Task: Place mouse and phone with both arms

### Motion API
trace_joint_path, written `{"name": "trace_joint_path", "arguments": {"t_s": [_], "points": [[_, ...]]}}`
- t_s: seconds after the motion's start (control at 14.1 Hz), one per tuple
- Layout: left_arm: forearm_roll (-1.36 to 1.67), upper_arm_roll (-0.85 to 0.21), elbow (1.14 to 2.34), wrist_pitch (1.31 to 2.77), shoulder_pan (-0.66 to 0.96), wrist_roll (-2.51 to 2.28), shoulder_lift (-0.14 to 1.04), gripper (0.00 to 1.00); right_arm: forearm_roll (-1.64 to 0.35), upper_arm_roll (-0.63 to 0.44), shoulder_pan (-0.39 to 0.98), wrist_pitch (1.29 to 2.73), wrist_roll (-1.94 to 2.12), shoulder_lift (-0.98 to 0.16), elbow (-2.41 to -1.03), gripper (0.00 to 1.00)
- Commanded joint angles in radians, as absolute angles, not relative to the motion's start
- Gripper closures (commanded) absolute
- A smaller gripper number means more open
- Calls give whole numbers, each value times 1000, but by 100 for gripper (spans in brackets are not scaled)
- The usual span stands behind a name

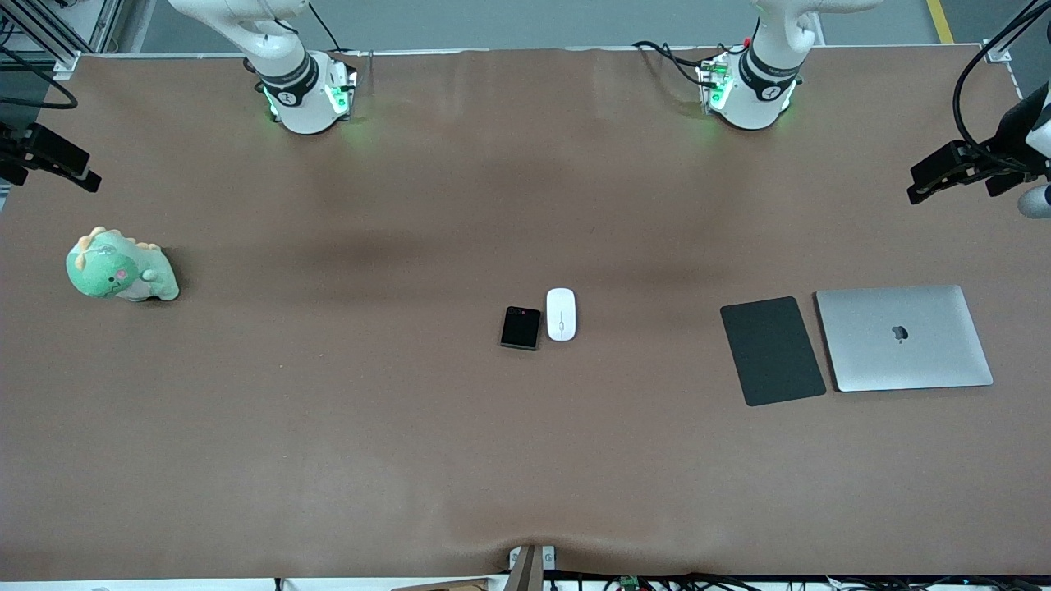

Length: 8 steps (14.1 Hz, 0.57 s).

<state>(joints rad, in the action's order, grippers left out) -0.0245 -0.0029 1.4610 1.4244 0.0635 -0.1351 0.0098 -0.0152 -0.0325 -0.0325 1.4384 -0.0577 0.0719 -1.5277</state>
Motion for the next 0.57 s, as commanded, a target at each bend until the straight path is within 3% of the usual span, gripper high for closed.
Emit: {"name": "trace_joint_path", "arguments": {"t_s": [0.0, 0.49], "points": [[-20, -2, 1436, 1434, 63, -124, 23, 0, -3, -23, -28, 1427, -66, 75, -1514, 0], [-8, -3, 1437, 1448, 77, -138, 32, 0, -11, -17, -15, 1355, -63, 77, -1451, 0]]}}
